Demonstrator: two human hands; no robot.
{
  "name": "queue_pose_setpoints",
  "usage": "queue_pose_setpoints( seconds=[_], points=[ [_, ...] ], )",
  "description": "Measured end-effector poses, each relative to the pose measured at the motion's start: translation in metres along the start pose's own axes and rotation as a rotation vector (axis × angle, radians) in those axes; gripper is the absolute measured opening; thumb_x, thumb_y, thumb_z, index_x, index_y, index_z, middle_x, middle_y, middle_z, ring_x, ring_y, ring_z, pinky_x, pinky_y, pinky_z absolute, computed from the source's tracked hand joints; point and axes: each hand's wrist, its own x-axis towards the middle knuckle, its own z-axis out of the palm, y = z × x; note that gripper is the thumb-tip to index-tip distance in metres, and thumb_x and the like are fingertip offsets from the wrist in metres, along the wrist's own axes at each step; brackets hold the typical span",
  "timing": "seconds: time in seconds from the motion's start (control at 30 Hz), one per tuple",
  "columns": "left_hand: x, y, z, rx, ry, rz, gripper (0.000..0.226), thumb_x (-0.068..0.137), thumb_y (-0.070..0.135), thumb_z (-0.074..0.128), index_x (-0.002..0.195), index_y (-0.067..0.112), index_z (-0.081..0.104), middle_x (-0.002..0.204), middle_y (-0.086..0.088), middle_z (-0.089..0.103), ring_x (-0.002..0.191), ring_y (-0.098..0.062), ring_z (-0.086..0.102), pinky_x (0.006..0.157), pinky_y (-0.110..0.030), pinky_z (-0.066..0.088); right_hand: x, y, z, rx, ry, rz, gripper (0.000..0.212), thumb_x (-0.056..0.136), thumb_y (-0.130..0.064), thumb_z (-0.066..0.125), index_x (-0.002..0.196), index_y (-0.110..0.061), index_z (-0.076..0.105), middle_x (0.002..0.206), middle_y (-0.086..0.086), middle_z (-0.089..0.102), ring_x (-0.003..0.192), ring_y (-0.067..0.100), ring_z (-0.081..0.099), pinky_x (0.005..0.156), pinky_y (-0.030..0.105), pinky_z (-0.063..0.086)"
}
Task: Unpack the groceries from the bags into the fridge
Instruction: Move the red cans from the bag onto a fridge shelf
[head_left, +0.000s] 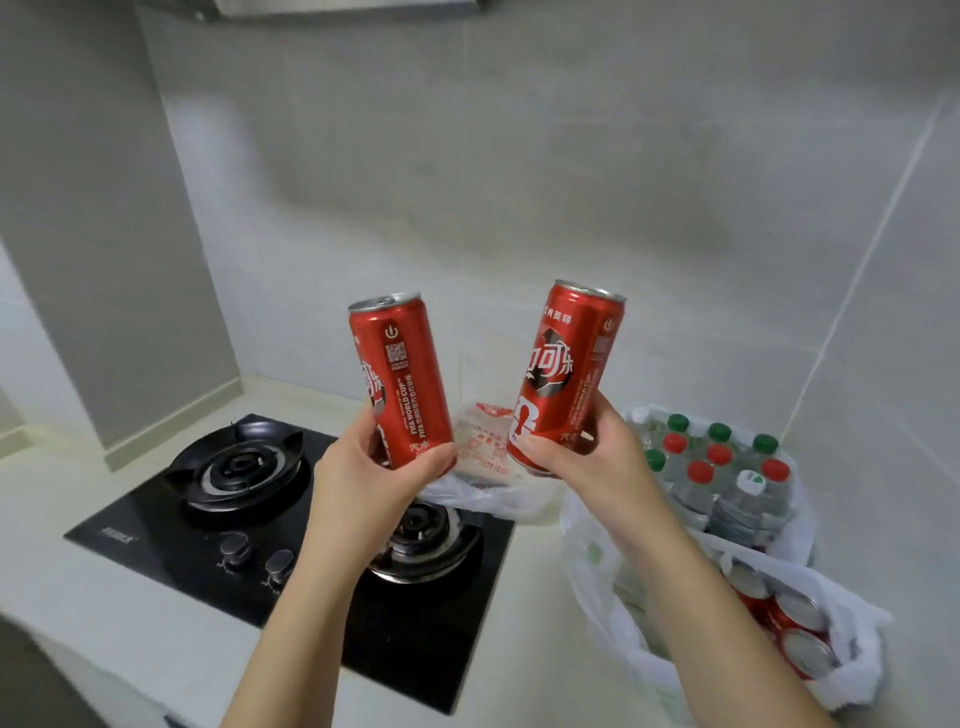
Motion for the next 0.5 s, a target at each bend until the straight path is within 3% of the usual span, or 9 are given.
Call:
queue_pose_setpoints(
  seconds=[0.13, 0.4, 0.5],
  points=[
    [-0.003, 0.001, -0.014, -0.015, -0.004, -0.011, 0.042, 0.071, 0.025, 0.083, 0.104, 0.039, 0.061, 0.088, 0.019, 0.072, 0.080, -0.001, 0.069, 0.075, -0.023, 0.053, 0.001, -0.006, 0.008, 0.000, -0.046, -0.002, 0.050, 0.075, -0.025, 0.082, 0.115, -0.037, 0.056, 0.102, -0.018, 0.069, 0.092, -0.007, 0.064, 0.077, 0.015, 0.048],
    [0.001, 0.014, -0.024, -0.020, 0.023, -0.030, 0.046, 0.071, 0.021, 0.082, 0.104, 0.042, 0.057, 0.090, 0.023, 0.070, 0.082, 0.003, 0.068, 0.064, -0.009, 0.050, 0.026, -0.013, 0.020, 0.031, -0.146, -0.014, 0.053, 0.075, -0.026, 0.081, 0.121, -0.032, 0.055, 0.106, -0.014, 0.070, 0.096, -0.001, 0.066, 0.084, 0.025, 0.053],
    [-0.002, 0.022, -0.023, -0.014, 0.083, -0.042, 0.046, 0.072, 0.021, 0.082, 0.100, 0.045, 0.055, 0.087, 0.028, 0.068, 0.081, 0.007, 0.066, 0.060, -0.003, 0.046, 0.036, -0.013, 0.022, 0.051, -0.208, -0.034, 0.049, 0.075, -0.021, 0.081, 0.118, -0.030, 0.057, 0.103, -0.013, 0.070, 0.094, 0.000, 0.067, 0.079, 0.021, 0.053]
  ],
)
